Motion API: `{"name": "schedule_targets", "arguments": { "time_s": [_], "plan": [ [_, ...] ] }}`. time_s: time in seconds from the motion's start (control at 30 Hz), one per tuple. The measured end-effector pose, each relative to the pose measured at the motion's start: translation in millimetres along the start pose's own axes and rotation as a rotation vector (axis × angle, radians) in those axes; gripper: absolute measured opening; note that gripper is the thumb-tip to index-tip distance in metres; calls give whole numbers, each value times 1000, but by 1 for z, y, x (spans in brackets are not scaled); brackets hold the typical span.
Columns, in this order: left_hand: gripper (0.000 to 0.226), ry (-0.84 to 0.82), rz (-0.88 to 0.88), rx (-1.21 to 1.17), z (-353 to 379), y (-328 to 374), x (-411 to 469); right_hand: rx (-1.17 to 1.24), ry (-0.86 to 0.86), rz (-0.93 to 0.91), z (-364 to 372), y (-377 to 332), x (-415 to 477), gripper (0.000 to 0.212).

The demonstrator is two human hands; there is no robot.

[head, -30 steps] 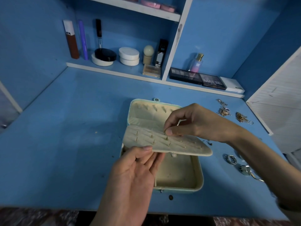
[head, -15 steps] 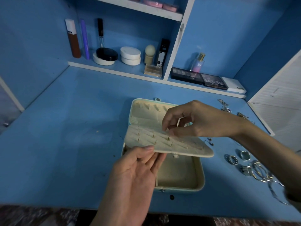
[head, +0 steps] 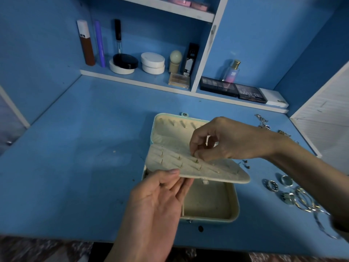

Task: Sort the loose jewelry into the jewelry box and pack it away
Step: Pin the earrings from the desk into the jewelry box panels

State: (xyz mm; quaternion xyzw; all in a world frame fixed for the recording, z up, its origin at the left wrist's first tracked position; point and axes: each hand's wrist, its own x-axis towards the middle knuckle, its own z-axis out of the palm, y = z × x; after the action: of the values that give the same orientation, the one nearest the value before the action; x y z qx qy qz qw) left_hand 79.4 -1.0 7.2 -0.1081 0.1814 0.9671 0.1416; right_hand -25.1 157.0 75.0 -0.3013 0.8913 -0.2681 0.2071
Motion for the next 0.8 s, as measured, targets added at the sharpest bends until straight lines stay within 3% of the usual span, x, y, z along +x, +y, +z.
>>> {"name": "schedule_targets", "arguments": {
  "time_s": [0.17,0.27,0.37,0.63,0.8],
  "plan": [
    [39,-25,-2,6,5,1,-1,173,41,14,-1,8,-11,12],
    [46,-14,-2,10,7,2,0,337,119,9,-5,22,-29,22],
    [46,20,9,20,11,2,1,309,178,10,-3,39,-45,34],
    [63,75,23,-1,19,3,12,515,353,26,12,53,-60,17],
    [52,105,5,41,24,4,19,580,475,72,18,53,-53,33]
  ]
}}
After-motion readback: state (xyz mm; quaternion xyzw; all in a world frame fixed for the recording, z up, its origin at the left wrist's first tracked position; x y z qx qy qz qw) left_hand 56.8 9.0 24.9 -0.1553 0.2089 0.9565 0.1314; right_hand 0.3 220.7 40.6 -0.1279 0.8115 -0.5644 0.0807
